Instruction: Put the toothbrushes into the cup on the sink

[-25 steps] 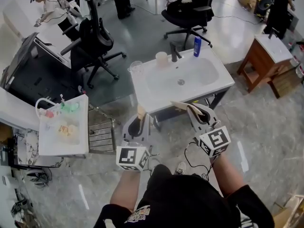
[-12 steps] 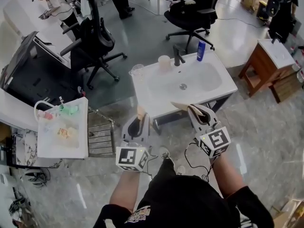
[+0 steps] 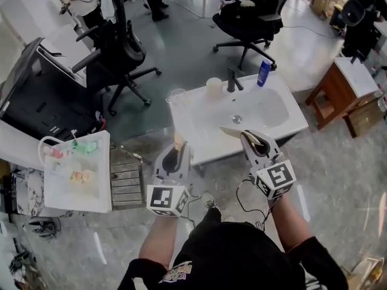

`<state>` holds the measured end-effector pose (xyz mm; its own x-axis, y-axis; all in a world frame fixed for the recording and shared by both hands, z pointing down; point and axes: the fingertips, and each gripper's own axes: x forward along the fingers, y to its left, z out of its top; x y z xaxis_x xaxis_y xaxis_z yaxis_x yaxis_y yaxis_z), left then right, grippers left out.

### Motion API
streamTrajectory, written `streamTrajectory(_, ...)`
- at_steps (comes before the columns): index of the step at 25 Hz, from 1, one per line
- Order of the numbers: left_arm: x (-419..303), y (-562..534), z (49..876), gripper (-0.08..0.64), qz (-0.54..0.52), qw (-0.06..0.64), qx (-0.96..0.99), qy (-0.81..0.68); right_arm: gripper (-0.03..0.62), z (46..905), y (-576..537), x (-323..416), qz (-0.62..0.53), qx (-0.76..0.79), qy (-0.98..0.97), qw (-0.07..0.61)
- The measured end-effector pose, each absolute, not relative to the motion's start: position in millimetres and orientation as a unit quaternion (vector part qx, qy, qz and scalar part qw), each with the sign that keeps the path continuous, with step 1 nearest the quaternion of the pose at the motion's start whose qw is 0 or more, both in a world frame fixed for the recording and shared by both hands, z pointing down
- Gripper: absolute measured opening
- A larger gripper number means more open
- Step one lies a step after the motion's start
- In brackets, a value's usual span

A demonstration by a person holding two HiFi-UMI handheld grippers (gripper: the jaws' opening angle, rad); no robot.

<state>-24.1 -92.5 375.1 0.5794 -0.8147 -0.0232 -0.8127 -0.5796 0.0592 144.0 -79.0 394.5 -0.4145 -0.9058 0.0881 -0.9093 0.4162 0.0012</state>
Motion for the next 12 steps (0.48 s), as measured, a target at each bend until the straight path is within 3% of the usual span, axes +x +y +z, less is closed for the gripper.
streamTrajectory(12,-41,-171,382,0.054,-0.031,0.023,0.899,-0.437,0.043,398,-162,131,0.019,0.559,-0.828,0.043)
